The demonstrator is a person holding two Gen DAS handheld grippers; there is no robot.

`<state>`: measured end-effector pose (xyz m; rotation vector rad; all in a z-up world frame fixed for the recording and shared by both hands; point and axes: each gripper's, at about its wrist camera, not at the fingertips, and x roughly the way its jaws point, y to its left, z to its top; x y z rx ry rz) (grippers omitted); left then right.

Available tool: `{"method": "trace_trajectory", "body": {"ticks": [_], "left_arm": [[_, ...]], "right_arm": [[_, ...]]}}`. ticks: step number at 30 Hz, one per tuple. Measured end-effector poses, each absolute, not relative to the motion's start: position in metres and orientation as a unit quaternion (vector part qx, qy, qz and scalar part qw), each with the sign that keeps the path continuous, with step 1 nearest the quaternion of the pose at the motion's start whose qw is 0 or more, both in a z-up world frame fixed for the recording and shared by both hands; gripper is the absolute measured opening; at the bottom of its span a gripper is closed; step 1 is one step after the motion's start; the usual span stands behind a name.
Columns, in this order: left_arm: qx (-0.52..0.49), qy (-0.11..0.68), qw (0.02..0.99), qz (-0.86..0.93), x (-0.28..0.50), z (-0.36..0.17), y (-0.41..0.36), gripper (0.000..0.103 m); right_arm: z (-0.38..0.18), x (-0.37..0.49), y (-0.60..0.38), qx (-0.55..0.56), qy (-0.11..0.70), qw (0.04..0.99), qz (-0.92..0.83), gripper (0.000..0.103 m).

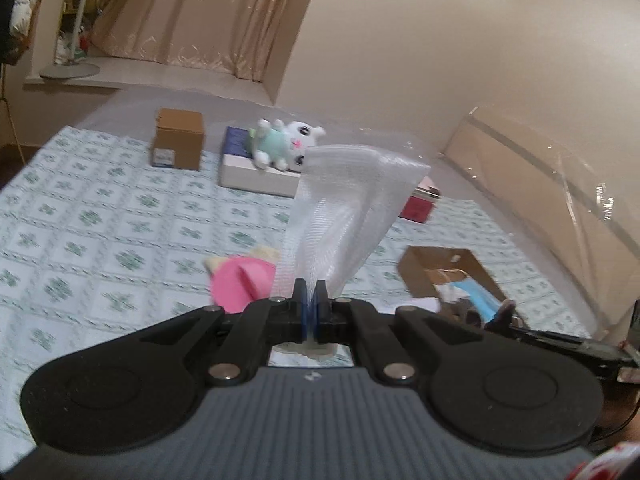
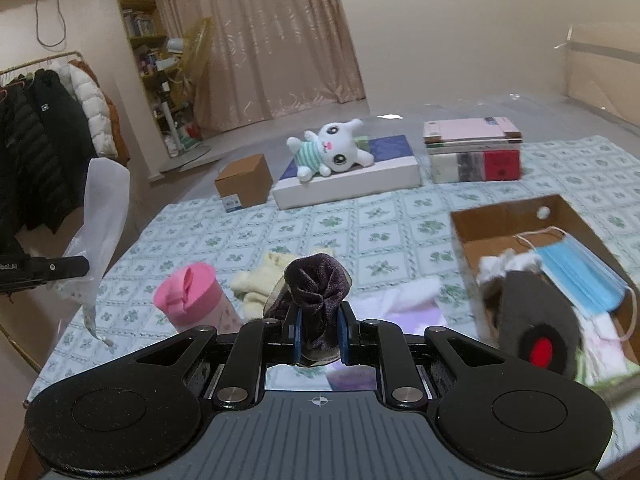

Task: Organize soft objects
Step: 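Lift and carry the scrunchie and mesh bag in both tools over the cardboard tray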

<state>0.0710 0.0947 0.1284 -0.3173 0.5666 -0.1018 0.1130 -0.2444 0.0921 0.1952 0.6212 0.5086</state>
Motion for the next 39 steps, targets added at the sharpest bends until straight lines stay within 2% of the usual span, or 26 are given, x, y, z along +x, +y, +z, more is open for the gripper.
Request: {"method": "trace_trajectory", "body": {"ticks": [14, 31, 39], "left_arm": [[-0.15, 0.315, 0.93, -0.114, 0.082, 0.103, 0.016, 0.001], [-0.145, 0.337, 0.919, -0.147, 0.109, 0.091, -0.039, 0.001], [-0.14, 0.351, 0.907, -0.188, 0.136, 0.086, -0.095, 0.001]], "right_arm": [[0.082, 0.092, -0.29, 0.112, 0.308, 0.922, 0.208, 0.017], [0.077, 0.089, -0.325, 0.125, 0.306, 0.928, 0.175, 0.017], [0.079, 0.09, -0.368, 0.133, 0.294, 0.937, 0.131, 0.017]]}}
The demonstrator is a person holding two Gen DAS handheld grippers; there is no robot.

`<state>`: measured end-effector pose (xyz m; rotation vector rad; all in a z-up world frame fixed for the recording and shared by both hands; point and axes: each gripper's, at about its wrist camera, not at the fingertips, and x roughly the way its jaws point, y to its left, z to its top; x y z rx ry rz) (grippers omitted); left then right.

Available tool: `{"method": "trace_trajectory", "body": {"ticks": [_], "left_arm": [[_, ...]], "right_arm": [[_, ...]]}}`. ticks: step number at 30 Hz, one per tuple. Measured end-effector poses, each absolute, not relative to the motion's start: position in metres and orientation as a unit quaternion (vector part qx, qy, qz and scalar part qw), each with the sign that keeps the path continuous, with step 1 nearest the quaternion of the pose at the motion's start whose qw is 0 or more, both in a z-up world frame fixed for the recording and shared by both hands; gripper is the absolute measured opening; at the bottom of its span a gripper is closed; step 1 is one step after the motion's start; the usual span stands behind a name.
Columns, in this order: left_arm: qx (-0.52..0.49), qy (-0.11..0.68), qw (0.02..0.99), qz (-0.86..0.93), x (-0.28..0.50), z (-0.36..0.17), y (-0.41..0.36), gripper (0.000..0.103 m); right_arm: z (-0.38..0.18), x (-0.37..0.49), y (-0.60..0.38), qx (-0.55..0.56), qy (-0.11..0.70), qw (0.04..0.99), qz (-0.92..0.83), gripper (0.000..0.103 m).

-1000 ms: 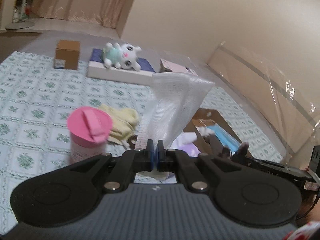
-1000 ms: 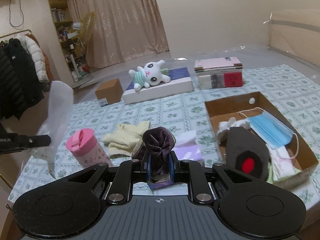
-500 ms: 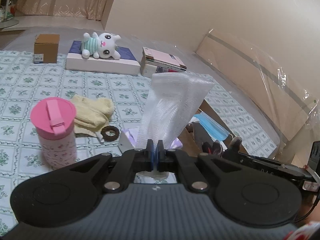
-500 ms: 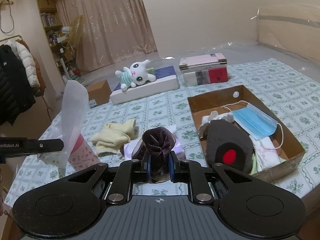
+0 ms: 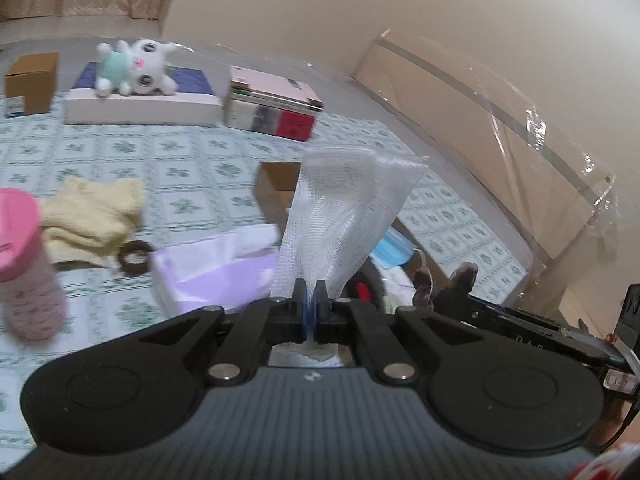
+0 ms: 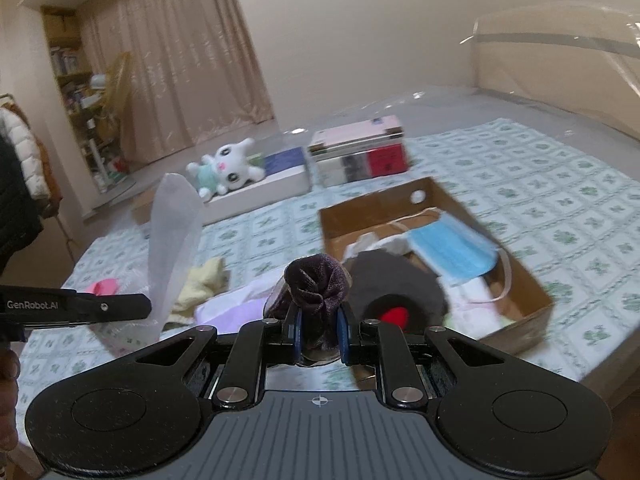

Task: Organize soft objects
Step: 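Lift and carry the scrunchie and mesh bag in both tools over the cardboard tray, then lower both tools into the tray and open them, releasing scrunchie and mesh bag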

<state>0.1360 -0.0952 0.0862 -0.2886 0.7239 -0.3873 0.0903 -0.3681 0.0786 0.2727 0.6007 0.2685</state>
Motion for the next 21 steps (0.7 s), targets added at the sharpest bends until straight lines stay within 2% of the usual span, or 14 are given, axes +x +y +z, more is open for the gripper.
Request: {"method": "trace_trajectory", "body": {"ticks": [16, 21], "left_arm": [[-0.203, 0.374, 0.864, -0.269, 0.232, 0.08, -0.201, 0.001], [-0.257, 0.376, 0.85, -0.263, 0.267, 0.067, -0.215, 0.001]], "right_arm": [[0.072, 0.136, -0.454, 0.132, 0.289, 0.946, 0.065, 0.017], [0.063, 0.158, -0.466, 0.13, 0.293, 0.946, 0.056, 0.017]]}}
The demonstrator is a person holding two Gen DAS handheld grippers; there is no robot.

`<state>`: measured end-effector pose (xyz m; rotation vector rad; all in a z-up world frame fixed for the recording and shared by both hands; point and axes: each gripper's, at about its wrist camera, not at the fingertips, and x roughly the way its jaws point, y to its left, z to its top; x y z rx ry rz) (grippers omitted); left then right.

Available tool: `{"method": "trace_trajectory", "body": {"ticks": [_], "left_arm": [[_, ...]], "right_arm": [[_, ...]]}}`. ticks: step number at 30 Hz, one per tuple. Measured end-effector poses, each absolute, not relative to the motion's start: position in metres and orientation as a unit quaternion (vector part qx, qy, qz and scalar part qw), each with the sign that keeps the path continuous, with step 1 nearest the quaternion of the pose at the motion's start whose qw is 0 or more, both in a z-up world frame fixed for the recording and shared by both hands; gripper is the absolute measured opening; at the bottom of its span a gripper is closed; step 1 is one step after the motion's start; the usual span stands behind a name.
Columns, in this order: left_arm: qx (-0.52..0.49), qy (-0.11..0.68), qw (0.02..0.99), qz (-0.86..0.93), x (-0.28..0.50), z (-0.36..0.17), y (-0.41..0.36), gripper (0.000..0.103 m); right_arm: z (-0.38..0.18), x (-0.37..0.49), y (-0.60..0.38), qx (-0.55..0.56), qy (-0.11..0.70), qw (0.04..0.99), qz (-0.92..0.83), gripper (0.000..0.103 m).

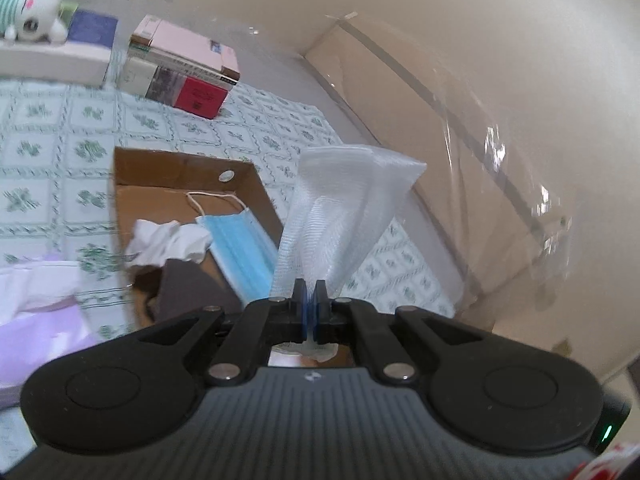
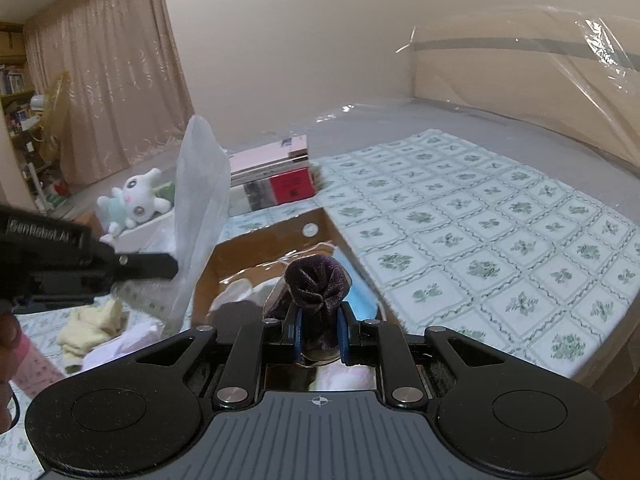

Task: Organize soft objects
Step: 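Lower both tools into the tray and open them, releasing scrunchie and mesh bag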

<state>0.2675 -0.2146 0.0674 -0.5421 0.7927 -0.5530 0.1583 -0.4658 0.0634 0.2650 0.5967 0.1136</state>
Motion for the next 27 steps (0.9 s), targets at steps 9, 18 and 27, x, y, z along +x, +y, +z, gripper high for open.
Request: {"method": "trace_trajectory", "body": {"ticks": [9, 18, 27], "left_arm": [[-0.21, 0.431, 0.851, -0.213, 0.289, 0.006, -0.227, 0.002], [-0.111, 0.438, 0.871, -0.192, 0.292, -0.019, -0.237, 0.003], [-0.101, 0.438, 0.874, -0.184, 0.289, -0.016, -0.241, 0.033]], "right_arm": [[0.03, 0.189, -0.466, 0.125, 0.327, 0.935, 0.057, 0.017], [0.012, 0.214, -0.448, 0.097, 0.345, 0.93, 0.075, 0.017], [-0.002, 0.231, -0.442, 0.077, 0.367, 0.924, 0.079, 0.017]]}}
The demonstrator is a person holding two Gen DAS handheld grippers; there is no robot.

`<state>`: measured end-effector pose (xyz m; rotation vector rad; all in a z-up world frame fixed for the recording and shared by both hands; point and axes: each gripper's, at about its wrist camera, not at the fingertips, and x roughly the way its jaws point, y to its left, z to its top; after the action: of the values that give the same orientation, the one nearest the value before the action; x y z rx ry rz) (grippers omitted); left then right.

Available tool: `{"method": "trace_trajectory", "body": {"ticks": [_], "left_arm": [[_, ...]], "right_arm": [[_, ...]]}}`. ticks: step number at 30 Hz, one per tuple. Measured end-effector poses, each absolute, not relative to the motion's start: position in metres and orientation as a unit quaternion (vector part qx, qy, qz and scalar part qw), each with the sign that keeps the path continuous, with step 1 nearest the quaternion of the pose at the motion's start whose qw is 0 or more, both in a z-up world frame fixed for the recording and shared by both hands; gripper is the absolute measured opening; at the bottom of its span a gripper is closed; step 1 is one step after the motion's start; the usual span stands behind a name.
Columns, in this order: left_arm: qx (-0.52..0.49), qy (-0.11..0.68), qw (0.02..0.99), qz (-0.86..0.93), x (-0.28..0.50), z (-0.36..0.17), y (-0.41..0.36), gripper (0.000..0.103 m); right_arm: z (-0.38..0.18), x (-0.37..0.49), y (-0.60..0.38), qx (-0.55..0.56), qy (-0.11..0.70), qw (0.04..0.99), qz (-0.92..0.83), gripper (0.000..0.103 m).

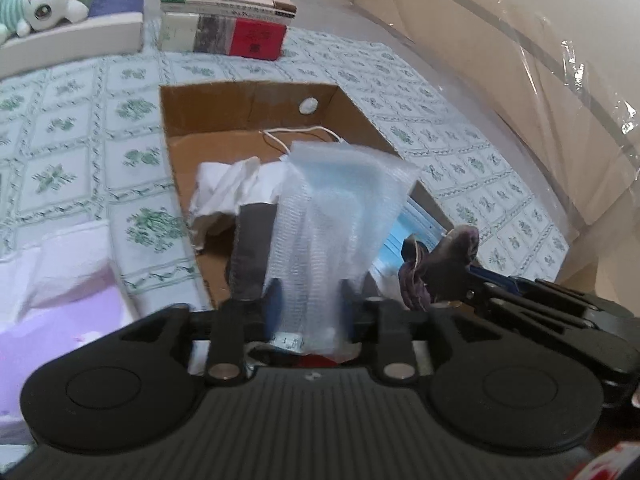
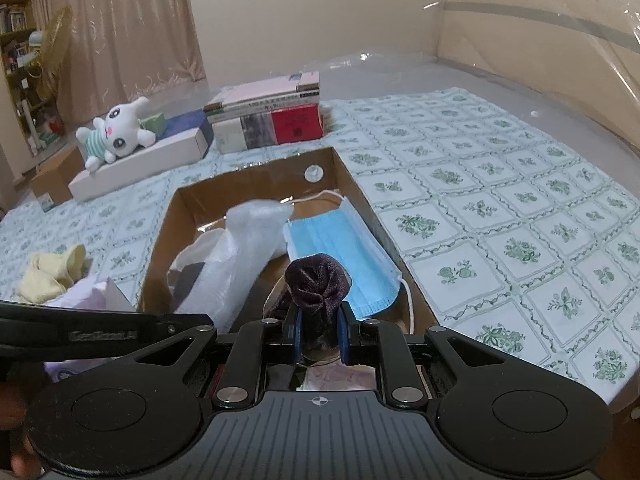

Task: Organize soft objects
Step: 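Lower both tools into the tray and open them, releasing scrunchie and mesh bag, then withdraw both open tools from the tray back over the table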

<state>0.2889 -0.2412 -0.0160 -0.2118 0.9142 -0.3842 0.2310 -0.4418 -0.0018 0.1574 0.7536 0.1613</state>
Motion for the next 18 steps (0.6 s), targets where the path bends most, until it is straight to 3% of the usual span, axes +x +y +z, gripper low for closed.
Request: {"method": "trace_trajectory", "body": {"ticks": [4, 7, 8, 10, 11, 12, 18], "left_arm": [[-0.085, 0.412, 0.89, -0.177, 0.278, 0.0, -0.231, 0.035], [-0.077, 0.392, 0.902, -0.16, 0.266, 0.01, -0.216, 0.047], [-0.074, 0.389, 0.905, -0.157, 0.263, 0.012, -0.212, 0.049], [-0.067, 0.385, 0.908, -0.149, 0.256, 0.014, -0.204, 0.053], [-0.066, 0.384, 0.909, -0.146, 0.252, 0.015, -0.201, 0.055], [-0.067, 0.386, 0.909, -0.142, 0.25, 0.015, -0.197, 0.056], [-0.064, 0.385, 0.912, -0.129, 0.23, 0.016, -0.179, 0.063]], "right_arm": [[-0.005, 0.232, -0.442, 0.083, 0.37, 0.922, 0.08, 0.018], [-0.006, 0.233, -0.445, 0.091, 0.367, 0.923, 0.076, 0.018], [-0.007, 0.234, -0.445, 0.095, 0.367, 0.922, 0.079, 0.021], [-0.008, 0.235, -0.447, 0.104, 0.366, 0.921, 0.082, 0.04], [-0.008, 0.235, -0.448, 0.109, 0.363, 0.922, 0.081, 0.056], [-0.007, 0.234, -0.448, 0.114, 0.359, 0.923, 0.082, 0.062], [0.002, 0.223, -0.447, 0.123, 0.35, 0.925, 0.083, 0.063]]}}
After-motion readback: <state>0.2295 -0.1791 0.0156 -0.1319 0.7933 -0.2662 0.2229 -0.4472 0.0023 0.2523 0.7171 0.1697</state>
